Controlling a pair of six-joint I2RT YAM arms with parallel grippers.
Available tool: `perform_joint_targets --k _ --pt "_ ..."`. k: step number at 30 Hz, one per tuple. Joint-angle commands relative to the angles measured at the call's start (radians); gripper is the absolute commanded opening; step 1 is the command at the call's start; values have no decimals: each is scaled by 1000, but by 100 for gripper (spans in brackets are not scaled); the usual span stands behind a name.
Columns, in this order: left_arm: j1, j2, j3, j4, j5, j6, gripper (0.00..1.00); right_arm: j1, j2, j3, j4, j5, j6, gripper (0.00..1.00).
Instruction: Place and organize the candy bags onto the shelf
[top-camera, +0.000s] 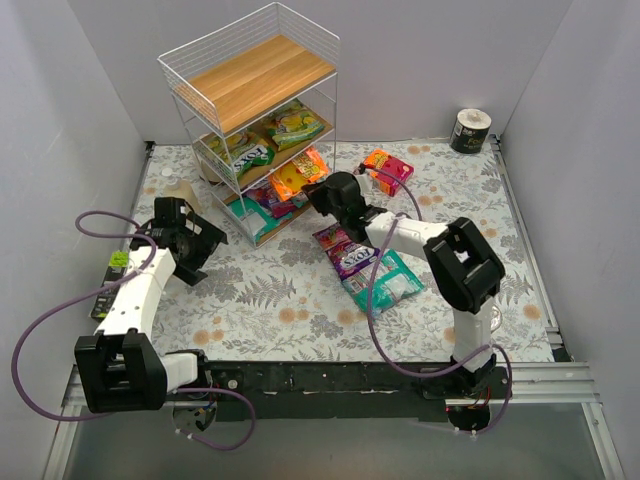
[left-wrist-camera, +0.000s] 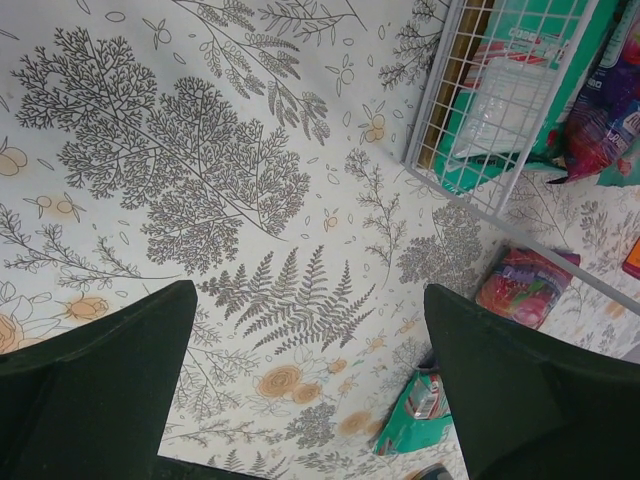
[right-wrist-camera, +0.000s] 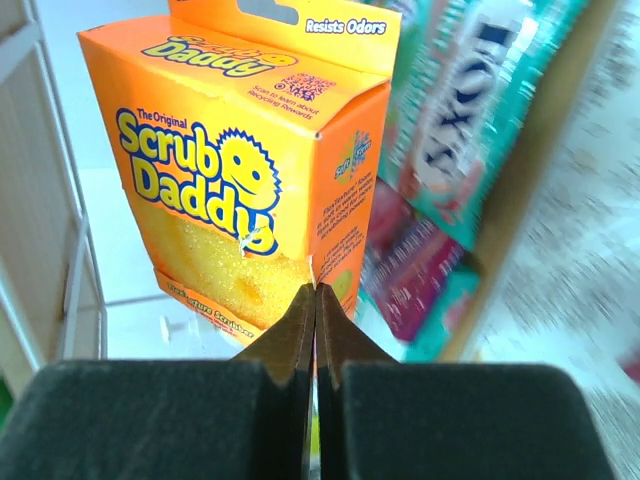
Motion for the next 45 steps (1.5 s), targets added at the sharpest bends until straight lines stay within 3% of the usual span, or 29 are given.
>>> perform_joint_targets --k 1,5,8,12,17,22,25,26,29,31,37,41,45 --pt "-3 -56 -26 38 35 19 98 6 -161 -96 -177 36 28 1" --pt "-3 -81 -54 52 55 26 98 11 -284 -180 -263 90 28 1" --pt "-3 -93 -71 63 72 29 98 11 -418 -240 -450 165 43 1" --pt "-3 -101 -89 86 98 37 98 -29 -569 -369 -566 282 78 1" --pt "-3 -95 -97 109 132 49 98 -196 -731 -486 -670 300 81 1" --pt "-3 -61 -94 124 126 66 98 -371 -776 -514 -754 280 51 1" --pt "-3 -35 -86 118 120 69 98 -464 -779 -511 -756 241 11 33" --pt "-3 -32 -88 120 121 69 98 -496 -779 -506 -735 219 -53 60" --pt "-3 -29 -108 132 136 66 98 -511 -773 -457 -728 162 -205 85" --pt "-2 -29 -131 138 155 63 98 -512 -773 -435 -747 120 -271 89" --pt "-3 -32 -210 158 241 83 98 -524 -782 -431 -753 -91 -578 91" --pt "-5 -49 -264 195 320 89 98 -535 -668 -414 -774 -233 -765 80" --pt "-5 -52 -293 207 348 85 98 -537 -539 -366 -836 -318 -841 75"
